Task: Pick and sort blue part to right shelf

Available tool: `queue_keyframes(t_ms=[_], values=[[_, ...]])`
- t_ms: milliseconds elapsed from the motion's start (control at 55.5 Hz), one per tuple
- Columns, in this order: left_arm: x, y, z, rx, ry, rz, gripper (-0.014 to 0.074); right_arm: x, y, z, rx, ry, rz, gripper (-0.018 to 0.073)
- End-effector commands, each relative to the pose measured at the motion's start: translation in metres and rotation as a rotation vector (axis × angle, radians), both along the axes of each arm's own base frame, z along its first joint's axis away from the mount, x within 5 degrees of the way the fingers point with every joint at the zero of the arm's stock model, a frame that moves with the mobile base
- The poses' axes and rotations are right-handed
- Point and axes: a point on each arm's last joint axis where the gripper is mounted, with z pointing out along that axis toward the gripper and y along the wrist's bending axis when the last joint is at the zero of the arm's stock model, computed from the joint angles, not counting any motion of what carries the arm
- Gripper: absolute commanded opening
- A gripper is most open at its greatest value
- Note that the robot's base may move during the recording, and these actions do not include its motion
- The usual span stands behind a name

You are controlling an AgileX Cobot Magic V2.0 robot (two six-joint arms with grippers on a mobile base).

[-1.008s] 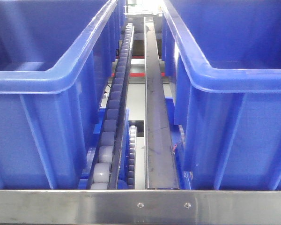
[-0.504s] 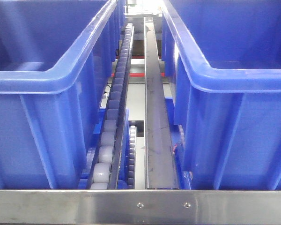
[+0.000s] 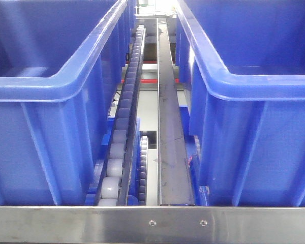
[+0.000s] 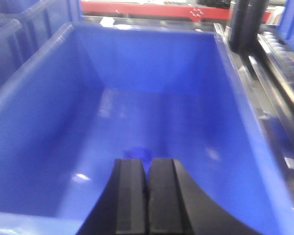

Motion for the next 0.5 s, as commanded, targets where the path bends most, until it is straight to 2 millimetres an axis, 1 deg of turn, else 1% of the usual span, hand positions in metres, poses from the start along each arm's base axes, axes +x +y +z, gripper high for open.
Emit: queue_keyframes(t_ms=[0, 270, 414, 486], values=[[0.001, -0.001, 0.015, -0.006, -0.092, -0.011, 0.0124, -0.001, 0.002, 0.018, 0.03, -0.13, 0.023, 0.0037], [0.001, -0.001, 0.015, -0.006, -0.092, -0.011, 0.0124, -0.001, 0.002, 0.018, 0.029, -0.126, 0.023, 0.0037], [0.0, 0.0, 0.005, -0.011, -0.073, -0.002, 0.0124, -0.001, 0.002, 0.018, 0.029, -0.126, 0.023, 0.0037], [-0.003, -0.001, -0.002, -0.064, -0.096, 0.006, 0.0124, -0.001, 0.002, 0.018, 0.029, -0.126, 0.023, 0.0037]])
